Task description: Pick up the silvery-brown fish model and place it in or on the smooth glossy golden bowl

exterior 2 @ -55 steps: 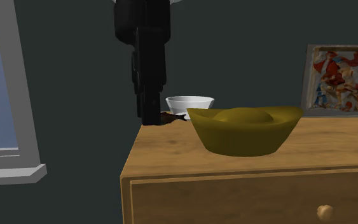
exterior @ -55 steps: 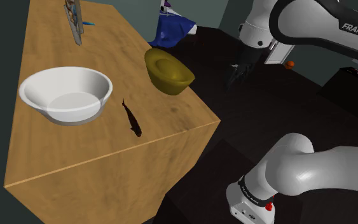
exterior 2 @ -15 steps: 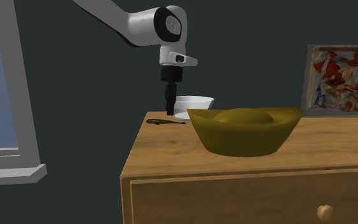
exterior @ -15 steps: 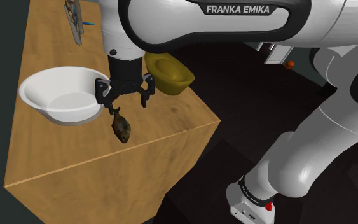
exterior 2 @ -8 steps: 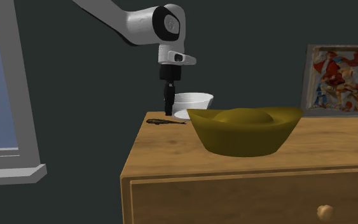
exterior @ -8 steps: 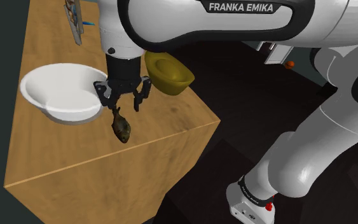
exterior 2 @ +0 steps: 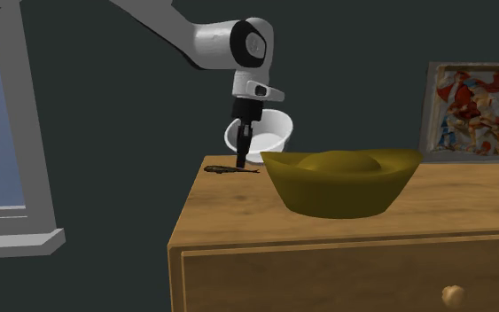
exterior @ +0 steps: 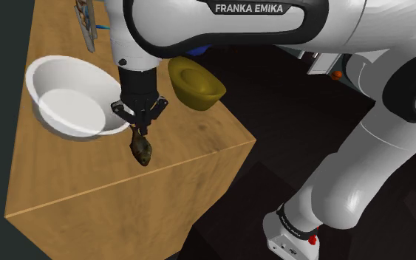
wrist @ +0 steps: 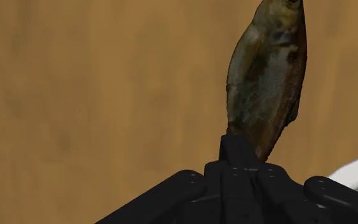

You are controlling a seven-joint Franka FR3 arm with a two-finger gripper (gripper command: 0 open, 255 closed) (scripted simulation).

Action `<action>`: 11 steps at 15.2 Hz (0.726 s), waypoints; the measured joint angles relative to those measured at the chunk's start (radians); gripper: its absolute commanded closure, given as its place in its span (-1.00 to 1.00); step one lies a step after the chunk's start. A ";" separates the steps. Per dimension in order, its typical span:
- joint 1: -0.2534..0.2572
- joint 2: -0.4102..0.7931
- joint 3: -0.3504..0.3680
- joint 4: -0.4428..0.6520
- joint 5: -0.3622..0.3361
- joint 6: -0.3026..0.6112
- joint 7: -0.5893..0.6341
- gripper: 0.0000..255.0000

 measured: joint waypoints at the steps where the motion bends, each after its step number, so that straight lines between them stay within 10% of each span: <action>1: 0.000 -0.001 0.000 0.001 0.002 -0.001 0.000 -1.00; 11: 0.025 -0.003 0.031 -0.047 0.023 0.028 -0.059 -1.00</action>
